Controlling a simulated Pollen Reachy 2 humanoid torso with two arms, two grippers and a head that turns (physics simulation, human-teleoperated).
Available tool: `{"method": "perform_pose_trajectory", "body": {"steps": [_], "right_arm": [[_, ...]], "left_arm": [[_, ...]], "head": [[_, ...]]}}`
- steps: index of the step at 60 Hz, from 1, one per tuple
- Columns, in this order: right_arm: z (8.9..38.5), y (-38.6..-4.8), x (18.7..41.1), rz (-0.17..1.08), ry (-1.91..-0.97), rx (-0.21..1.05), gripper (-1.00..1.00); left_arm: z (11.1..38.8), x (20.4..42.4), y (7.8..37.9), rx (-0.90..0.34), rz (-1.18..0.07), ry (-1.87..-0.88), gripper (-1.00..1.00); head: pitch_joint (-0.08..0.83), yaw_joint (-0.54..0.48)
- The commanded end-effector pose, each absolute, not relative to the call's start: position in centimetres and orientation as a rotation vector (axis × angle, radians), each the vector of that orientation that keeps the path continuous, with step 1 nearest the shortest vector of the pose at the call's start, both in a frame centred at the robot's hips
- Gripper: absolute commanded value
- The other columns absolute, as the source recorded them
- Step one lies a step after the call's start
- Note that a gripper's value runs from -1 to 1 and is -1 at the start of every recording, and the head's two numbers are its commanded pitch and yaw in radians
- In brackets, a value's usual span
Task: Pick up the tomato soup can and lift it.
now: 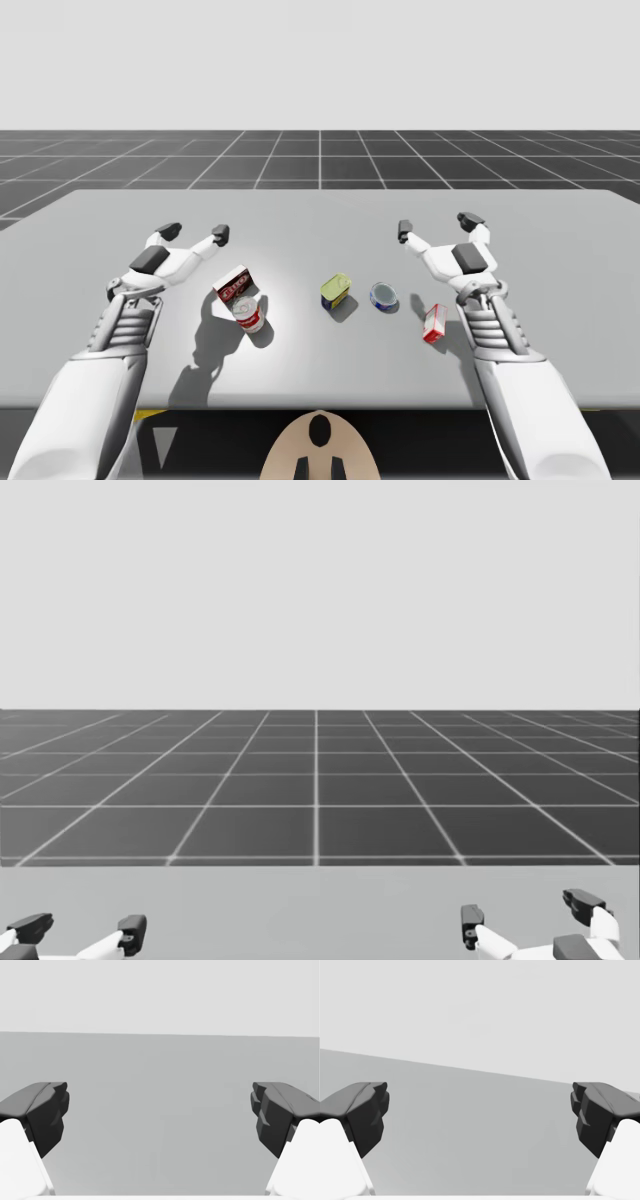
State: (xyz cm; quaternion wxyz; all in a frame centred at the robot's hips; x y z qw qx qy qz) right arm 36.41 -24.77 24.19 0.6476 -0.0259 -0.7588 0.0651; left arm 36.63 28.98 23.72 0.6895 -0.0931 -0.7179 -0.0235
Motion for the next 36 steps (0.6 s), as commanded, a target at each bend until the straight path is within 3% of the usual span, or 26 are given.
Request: {"method": "perform_pose_trajectory", "body": {"steps": [1, 15, 36], "right_arm": [[24.09, -24.71, 36.36, 0.117, -1.726, -0.084, -1.00], [24.29, -24.90, 36.46, 0.144, -1.726, -0.083, -1.00], [24.36, -25.04, 36.53, 0.126, -1.730, -0.092, -1.00]], "left_arm": [[23.70, 36.55, 28.85, -0.202, -0.057, -1.606, -1.00], [23.73, 36.49, 28.82, -0.199, -0.057, -1.607, -1.00], [23.66, 36.56, 28.83, -0.199, -0.061, -1.604, -1.00]], "head": [[-0.006, -0.01], [0.048, -0.01], [0.310, -0.01]]}}
